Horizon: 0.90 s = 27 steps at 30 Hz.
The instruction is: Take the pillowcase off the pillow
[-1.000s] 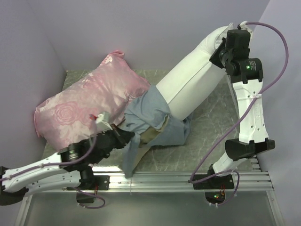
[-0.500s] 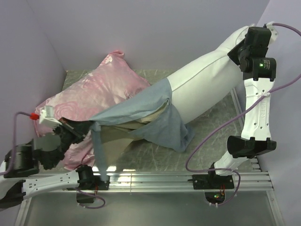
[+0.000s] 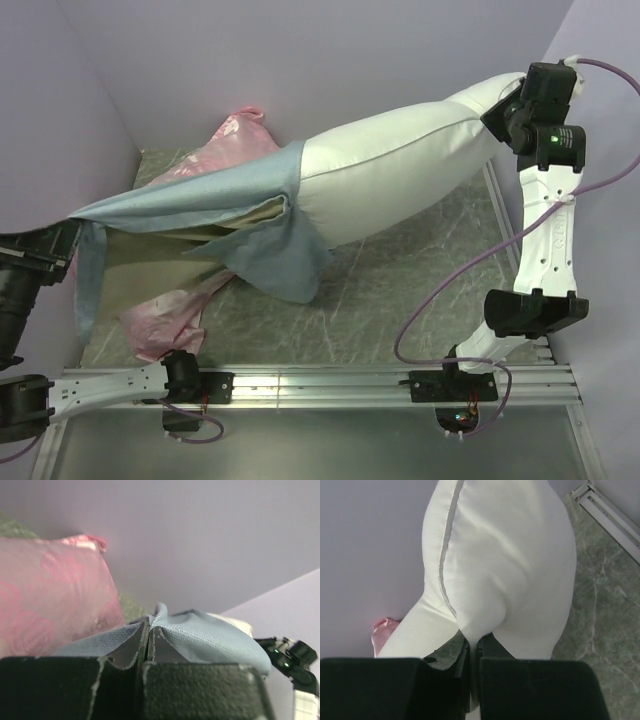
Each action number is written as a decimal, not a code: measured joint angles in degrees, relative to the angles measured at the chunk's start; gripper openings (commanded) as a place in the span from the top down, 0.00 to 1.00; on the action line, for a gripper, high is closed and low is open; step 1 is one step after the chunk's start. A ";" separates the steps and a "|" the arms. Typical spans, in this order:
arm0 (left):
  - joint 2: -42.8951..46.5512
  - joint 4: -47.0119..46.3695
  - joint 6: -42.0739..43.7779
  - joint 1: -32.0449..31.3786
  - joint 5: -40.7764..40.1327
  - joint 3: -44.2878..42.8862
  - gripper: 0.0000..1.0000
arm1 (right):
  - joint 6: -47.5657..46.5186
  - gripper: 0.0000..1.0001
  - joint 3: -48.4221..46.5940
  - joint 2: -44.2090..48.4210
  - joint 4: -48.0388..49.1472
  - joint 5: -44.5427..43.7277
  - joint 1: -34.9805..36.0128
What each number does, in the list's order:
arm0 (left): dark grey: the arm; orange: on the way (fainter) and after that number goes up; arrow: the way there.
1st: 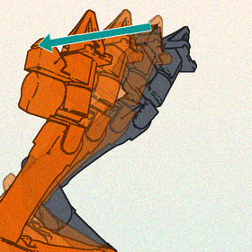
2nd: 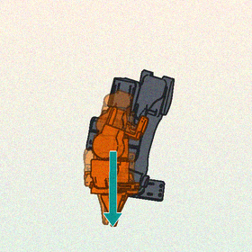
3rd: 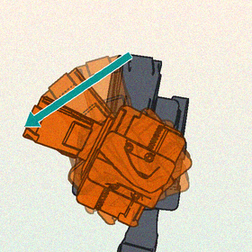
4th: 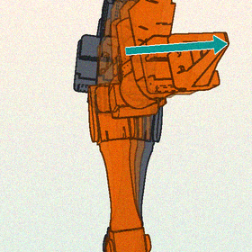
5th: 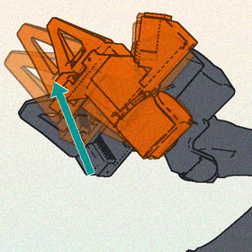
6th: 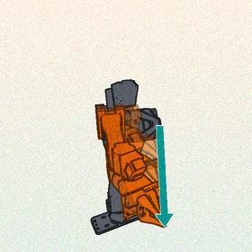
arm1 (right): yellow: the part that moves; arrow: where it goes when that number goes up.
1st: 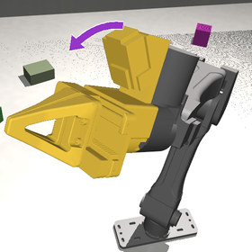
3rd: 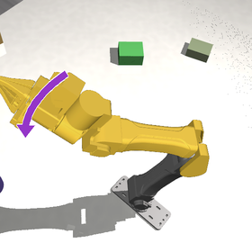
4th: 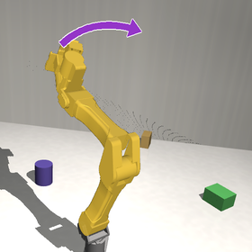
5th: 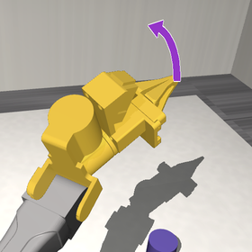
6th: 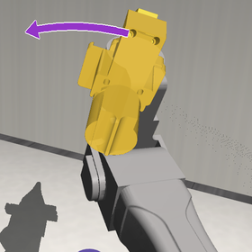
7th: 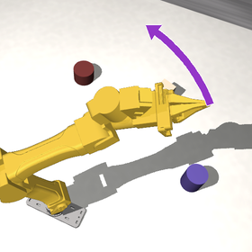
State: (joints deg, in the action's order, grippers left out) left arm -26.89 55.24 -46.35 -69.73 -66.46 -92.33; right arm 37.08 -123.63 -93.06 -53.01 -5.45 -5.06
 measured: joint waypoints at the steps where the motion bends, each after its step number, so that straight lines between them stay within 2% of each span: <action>1: 0.02 -1.75 2.45 0.00 -0.92 -0.04 0.99 | 0.24 1.00 0.00 0.00 0.20 0.37 -0.39; 7: 0.02 -10.10 12.50 0.00 -4.09 -0.09 1.00 | 1.03 1.00 0.28 0.00 1.44 1.01 -3.17; 12: -0.22 -13.09 16.55 0.00 -4.66 -0.63 0.99 | 1.44 1.00 2.91 0.00 3.61 1.86 -4.81; 16: -1.27 -15.21 17.42 -0.39 -2.12 -0.74 0.99 | 1.81 1.00 4.35 -0.35 4.76 6.54 -4.94; 21: -9.55 -16.46 16.00 -0.98 3.85 -0.22 1.00 | 1.84 1.00 8.79 -0.37 10.34 12.59 -4.83; 27: -23.52 -20.65 12.81 -1.03 15.04 9.90 0.99 | 0.52 1.00 14.91 -0.37 12.63 15.06 -4.85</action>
State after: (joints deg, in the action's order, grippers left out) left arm -50.41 34.59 -33.54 -70.76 -51.42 -82.43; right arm 37.60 -108.73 -93.43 -40.38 9.61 -9.91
